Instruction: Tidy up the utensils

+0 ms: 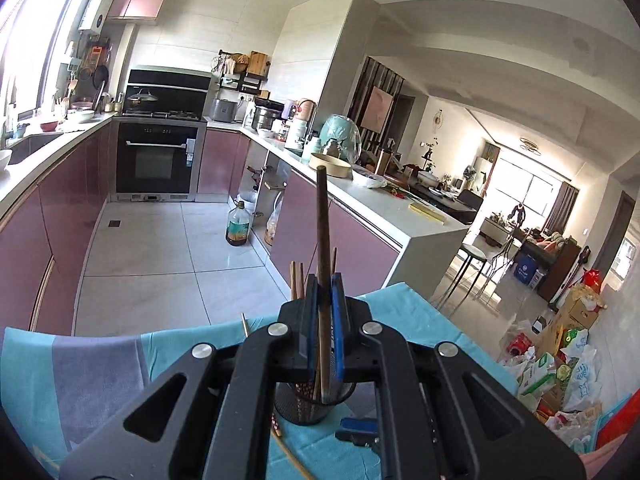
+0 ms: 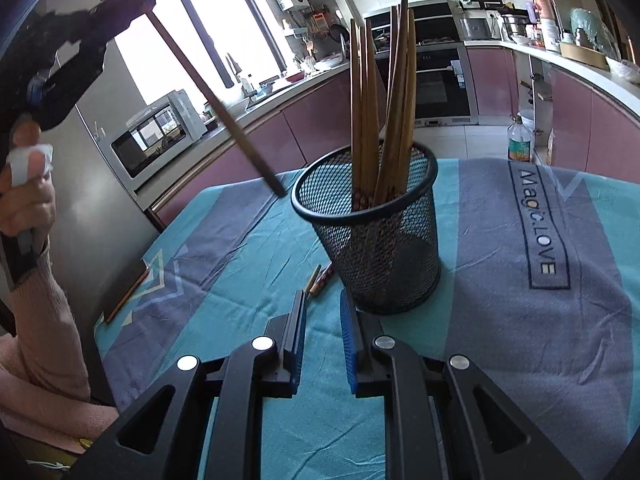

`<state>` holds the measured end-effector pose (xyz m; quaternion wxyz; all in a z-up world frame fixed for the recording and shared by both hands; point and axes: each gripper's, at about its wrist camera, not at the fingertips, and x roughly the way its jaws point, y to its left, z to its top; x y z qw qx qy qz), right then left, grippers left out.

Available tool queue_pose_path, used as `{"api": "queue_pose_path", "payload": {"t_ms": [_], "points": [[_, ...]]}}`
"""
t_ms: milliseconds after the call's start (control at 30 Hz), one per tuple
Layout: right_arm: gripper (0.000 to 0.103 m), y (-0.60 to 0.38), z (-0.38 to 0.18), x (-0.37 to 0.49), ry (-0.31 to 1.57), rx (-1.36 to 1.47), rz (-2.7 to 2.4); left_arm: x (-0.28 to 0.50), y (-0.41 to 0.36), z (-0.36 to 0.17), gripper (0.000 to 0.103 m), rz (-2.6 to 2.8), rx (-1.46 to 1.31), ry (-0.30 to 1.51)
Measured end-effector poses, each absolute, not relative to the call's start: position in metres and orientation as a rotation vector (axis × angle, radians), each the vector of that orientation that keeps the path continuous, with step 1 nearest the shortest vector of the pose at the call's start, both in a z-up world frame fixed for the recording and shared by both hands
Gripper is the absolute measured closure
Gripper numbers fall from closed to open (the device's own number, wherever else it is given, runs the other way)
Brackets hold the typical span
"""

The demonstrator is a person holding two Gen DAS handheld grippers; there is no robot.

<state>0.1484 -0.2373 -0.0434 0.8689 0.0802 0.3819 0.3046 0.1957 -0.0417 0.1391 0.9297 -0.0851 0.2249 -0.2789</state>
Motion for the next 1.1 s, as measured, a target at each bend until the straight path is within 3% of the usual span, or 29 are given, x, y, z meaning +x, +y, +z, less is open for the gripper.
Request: {"api": "queue_pose_path", "payload": {"t_ms": [167,300,467,600,867,933,1100], "points": [[0.087,-0.224,-0.059,0.144,0.852,0.158,0.672,0.222,-0.074,0.136,0.096,-0.540,-0.091,0.490],[0.087,-0.214,-0.067,0.141,0.882,0.140,0.695,0.249,-0.096,0.108,0.096,-0.560,-0.047,0.620],[0.080,-0.207,-0.070,0.142,0.897,0.135,0.702,0.276,-0.112,0.073,0.096,-0.544,0.000,0.727],[0.079,-0.201,-0.073,0.141,0.910,0.119,0.711,0.292,-0.111,0.056,0.073,-0.539,0.001,0.750],[0.079,-0.188,-0.077,0.139,0.929,0.064,0.702,0.284,-0.081,0.032,0.064,-0.525,-0.059,0.737],[0.079,-0.187,-0.077,0.138,0.931,0.050,0.695,0.276,-0.070,0.024,0.055,-0.509,-0.076,0.735],[0.078,-0.181,-0.078,0.135,0.930,0.012,0.677,0.263,-0.040,-0.004,0.054,-0.458,-0.112,0.767]]}}
